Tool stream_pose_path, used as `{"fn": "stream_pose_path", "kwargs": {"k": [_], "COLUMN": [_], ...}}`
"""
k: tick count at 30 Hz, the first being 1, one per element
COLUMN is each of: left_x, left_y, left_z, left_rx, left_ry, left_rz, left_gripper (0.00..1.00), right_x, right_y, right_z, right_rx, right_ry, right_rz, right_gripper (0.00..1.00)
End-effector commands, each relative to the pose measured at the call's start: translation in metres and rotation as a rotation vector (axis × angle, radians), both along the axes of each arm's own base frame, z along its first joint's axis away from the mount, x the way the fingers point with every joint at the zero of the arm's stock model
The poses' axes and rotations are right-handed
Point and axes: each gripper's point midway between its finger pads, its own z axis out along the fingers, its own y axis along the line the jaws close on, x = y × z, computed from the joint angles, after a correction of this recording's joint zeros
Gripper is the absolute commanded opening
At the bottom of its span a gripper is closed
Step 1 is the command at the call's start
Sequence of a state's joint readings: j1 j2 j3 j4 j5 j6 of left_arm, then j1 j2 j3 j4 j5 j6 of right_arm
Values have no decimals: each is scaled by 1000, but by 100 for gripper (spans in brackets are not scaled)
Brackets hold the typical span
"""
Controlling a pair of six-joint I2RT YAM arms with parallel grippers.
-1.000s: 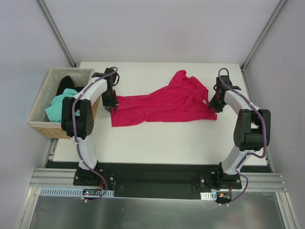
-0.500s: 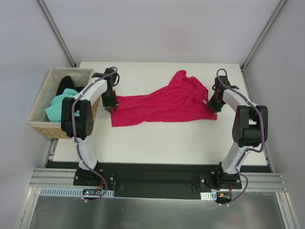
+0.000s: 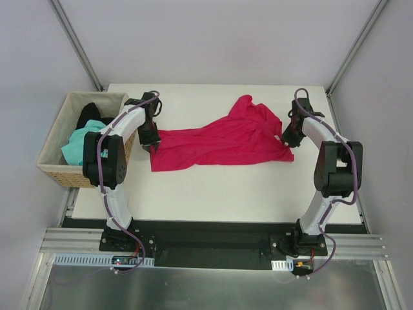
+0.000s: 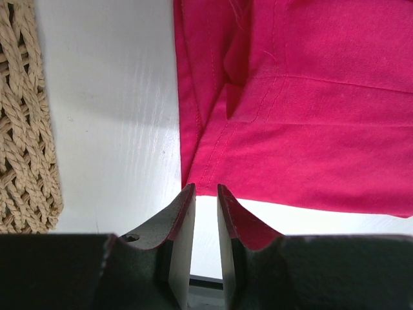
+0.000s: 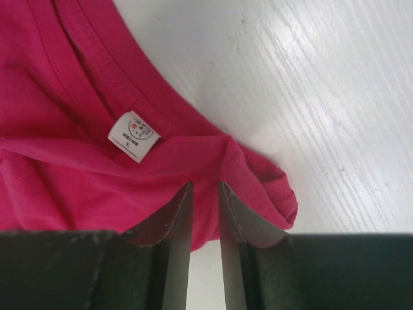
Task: Fold and stack the t-shirts
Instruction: Fold the flattened tshirt in 1/3 of the way
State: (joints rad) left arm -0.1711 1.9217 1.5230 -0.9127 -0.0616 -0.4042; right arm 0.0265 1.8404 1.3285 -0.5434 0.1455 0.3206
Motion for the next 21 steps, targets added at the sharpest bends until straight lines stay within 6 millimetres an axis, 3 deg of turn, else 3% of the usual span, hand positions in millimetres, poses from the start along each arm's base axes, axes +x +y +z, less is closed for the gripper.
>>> {"fn": "stream_pose_path", "kwargs": {"k": [1, 7, 15, 21], "left_x": [-3, -7, -4, -2], "left_y": [-1, 3, 0, -1], "left_z": [18, 18, 23, 27], "left_rx": [4, 16, 3, -2], "left_ry": [-36, -32, -47, -60], "left_rz": [-8, -6, -3, -3], "left_gripper": [19, 20, 19, 19], "right_x": [14, 21, 30, 40], "right_y": [-10, -9, 1, 10], "right_z": [8, 3, 33, 40], "right_rx": [-21, -11, -36, -28], "right_ry": [-14, -6, -70, -76], "right_rz": [-12, -2, 51, 86], "right_gripper": [25, 25, 27, 31]}}
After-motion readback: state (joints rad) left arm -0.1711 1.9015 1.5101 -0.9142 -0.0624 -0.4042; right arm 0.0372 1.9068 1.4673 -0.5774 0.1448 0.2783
